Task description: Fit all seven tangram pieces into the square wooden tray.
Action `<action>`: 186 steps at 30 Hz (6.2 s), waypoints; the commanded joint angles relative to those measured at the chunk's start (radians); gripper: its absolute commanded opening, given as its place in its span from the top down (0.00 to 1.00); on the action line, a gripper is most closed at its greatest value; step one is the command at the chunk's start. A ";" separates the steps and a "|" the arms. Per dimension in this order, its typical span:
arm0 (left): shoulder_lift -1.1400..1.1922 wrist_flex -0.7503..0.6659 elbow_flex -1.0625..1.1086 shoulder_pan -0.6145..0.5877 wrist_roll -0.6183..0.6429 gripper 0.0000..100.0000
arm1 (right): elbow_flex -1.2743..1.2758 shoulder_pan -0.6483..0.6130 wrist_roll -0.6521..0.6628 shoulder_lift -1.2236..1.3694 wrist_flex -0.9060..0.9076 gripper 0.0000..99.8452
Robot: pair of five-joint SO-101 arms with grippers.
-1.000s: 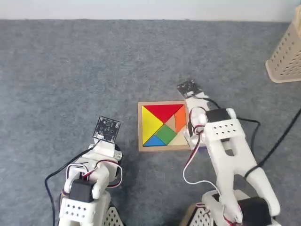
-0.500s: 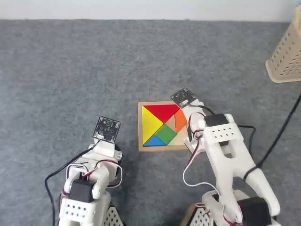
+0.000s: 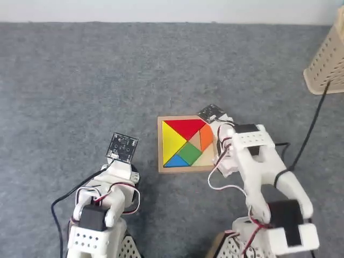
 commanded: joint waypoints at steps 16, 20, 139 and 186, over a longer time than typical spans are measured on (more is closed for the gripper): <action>-0.020 0.006 -0.018 -0.003 0.006 0.99 | -0.282 0.162 -0.227 -0.002 0.117 0.99; -0.020 0.006 -0.018 -0.003 0.006 0.99 | -0.365 0.127 -0.450 -0.071 0.259 0.99; -0.020 0.006 -0.018 -0.003 0.006 0.99 | -0.106 -0.338 -0.368 -0.028 -0.220 0.99; -0.020 0.006 -0.018 -0.003 0.006 0.99 | -0.011 -0.243 -0.313 -0.028 -0.125 0.99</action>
